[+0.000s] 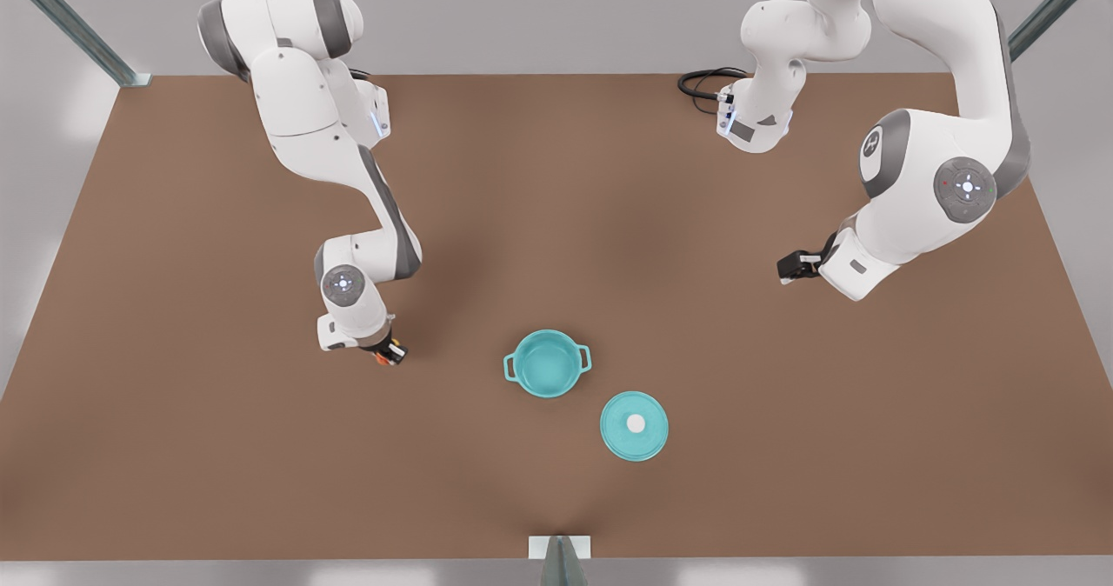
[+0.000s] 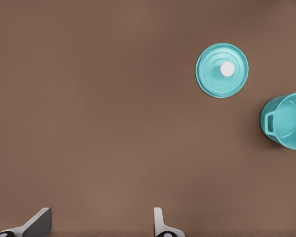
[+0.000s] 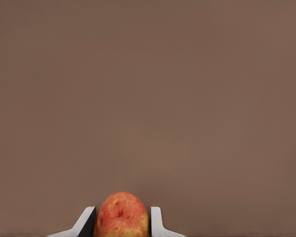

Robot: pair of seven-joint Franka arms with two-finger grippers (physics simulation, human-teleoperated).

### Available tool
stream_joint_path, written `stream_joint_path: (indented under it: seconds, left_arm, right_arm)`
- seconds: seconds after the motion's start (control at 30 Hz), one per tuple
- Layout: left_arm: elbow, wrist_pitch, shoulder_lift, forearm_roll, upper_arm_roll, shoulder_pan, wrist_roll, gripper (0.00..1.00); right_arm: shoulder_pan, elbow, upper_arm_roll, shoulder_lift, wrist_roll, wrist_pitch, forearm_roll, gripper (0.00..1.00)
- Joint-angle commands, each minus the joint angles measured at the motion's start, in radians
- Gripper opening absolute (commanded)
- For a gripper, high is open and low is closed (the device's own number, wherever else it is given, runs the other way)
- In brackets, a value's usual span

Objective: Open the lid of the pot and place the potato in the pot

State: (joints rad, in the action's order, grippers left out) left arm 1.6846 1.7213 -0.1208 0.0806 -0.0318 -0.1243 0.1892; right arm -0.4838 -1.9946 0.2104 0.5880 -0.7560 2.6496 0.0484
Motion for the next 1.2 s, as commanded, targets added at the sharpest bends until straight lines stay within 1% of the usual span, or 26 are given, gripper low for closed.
stream_joint_path:
  seconds: [0.0,0.1,0.13,0.17,0.43,0.63,0.77,1.0,1.17]
  left_arm:
    - [0.000,-0.003,0.001,-0.001,0.000,0.000,-0.010,1.00]
    - [0.000,-0.003,0.000,-0.001,0.000,0.000,-0.010,1.00]
    - [0.000,-0.003,0.000,-0.001,0.000,0.000,-0.010,1.00]
    - [0.000,-0.003,0.000,-0.001,0.000,0.000,-0.010,1.00]
    - [0.001,-0.003,-0.002,-0.001,0.000,0.000,-0.010,1.00]
    - [0.001,-0.002,-0.008,-0.001,0.001,0.002,-0.014,1.00]
    - [0.000,-0.002,-0.008,-0.001,0.001,0.002,-0.014,1.00]
    - [0.001,-0.002,-0.008,-0.002,0.000,0.000,-0.007,1.00]
    - [0.000,-0.002,-0.010,-0.012,0.000,0.000,-0.010,1.00]
  right_arm:
    - [-0.001,0.000,0.000,0.001,-0.022,0.000,-0.001,0.52]
    - [-0.001,0.000,-0.002,-0.005,-0.023,-0.004,-0.001,0.51]
    - [-0.001,0.000,-0.002,-0.007,-0.023,-0.004,-0.001,0.47]
    - [-0.001,0.000,-0.002,-0.007,-0.023,-0.005,-0.001,0.47]
    - [-0.001,0.000,-0.016,-0.077,-0.034,-0.086,-0.001,0.47]
    - [0.001,0.043,-0.080,-0.120,-0.117,-0.172,0.007,0.47]
    - [-0.001,0.117,-0.111,-0.120,-0.152,-0.243,0.039,0.47]
    - [-0.073,0.257,-0.111,-0.108,-0.240,-0.344,0.097,0.47]
    - [-0.122,0.392,-0.111,-0.027,-0.330,-0.381,0.099,0.47]
